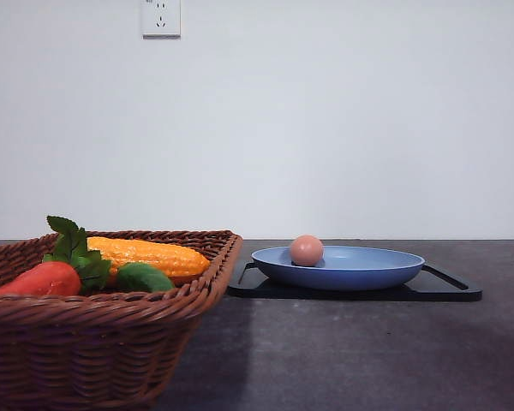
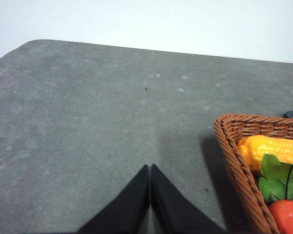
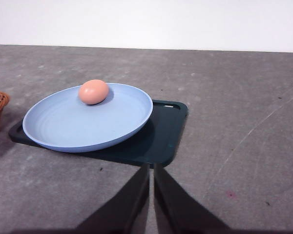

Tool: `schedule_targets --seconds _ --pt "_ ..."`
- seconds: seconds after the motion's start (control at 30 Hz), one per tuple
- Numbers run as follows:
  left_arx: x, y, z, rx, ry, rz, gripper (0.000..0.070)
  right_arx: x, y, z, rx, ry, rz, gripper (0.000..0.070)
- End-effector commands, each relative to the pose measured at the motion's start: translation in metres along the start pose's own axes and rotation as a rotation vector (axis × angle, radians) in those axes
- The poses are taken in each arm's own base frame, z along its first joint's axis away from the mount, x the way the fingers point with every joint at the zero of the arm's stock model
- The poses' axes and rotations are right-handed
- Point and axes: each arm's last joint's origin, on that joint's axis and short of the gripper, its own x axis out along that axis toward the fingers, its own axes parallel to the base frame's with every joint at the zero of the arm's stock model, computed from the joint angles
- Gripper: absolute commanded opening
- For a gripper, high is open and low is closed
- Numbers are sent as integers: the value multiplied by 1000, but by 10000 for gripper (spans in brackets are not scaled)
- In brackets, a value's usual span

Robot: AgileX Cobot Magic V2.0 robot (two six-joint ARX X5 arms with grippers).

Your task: Transfer egg from basket to plate and serve

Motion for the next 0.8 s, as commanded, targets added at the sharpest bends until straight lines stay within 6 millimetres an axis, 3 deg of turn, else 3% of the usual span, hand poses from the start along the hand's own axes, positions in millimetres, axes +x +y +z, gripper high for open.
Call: schedule_targets --seconds 0.0,0.77 --pt "3 1 -9 -2 31 5 0 1 0 -2 16 7 -3 0" --pt "3 1 -9 -2 31 5 0 1 0 -2 16 7 -3 0"
